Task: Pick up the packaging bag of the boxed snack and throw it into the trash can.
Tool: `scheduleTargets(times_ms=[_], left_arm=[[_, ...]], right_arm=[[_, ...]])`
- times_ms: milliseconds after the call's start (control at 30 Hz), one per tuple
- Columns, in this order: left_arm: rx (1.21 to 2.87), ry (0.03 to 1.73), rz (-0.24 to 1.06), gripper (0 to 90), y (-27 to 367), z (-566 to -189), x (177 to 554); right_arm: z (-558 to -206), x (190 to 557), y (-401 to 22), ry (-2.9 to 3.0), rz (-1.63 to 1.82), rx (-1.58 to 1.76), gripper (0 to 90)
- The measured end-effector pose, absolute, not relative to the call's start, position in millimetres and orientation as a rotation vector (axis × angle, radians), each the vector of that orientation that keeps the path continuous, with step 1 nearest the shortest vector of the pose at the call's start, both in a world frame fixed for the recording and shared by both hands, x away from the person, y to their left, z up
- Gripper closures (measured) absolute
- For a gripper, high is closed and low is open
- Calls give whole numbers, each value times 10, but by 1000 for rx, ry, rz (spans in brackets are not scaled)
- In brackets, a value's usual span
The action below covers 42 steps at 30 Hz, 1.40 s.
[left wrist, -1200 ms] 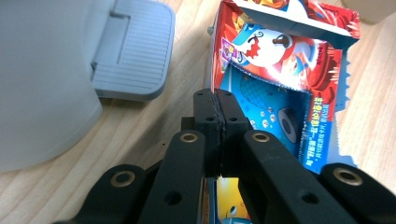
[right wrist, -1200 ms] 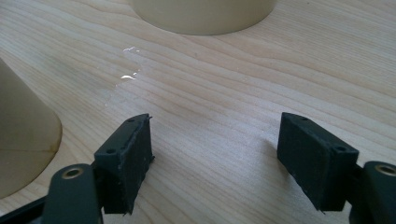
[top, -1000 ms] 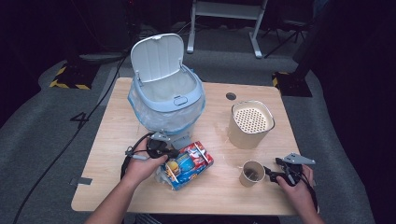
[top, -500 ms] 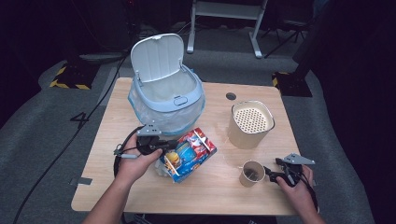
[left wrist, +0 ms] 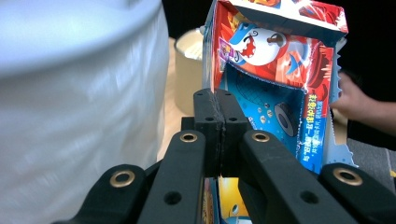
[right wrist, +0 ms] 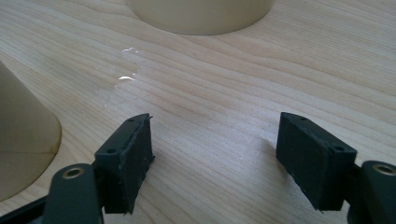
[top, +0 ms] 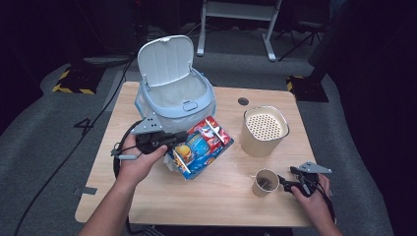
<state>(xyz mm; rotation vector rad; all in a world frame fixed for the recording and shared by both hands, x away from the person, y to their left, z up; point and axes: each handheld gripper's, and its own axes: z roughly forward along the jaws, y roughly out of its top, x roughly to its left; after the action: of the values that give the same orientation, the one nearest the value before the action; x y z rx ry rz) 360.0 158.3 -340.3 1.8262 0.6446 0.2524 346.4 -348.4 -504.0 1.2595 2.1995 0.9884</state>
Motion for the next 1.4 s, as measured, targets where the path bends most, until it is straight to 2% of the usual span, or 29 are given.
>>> scheduleTargets(times_ms=[633, 900, 1067, 1400], left_arm=[[1716, 608, 375, 890, 1617, -2725, 3693], [1646, 644, 408, 890, 1642, -2622, 3766], [1608, 626, 385, 889, 1683, -2512, 3828], [1553, 648, 442, 889, 1778, -2300, 3975]], right_arm=[[-5041, 3464, -3484, 2199, 989, 1259, 274], [-5040, 3465, -3485, 2200, 991, 1260, 274], [-5040, 3465, -3486, 2200, 991, 1260, 273], [-5040, 3469, -3486, 2203, 991, 1258, 273]])
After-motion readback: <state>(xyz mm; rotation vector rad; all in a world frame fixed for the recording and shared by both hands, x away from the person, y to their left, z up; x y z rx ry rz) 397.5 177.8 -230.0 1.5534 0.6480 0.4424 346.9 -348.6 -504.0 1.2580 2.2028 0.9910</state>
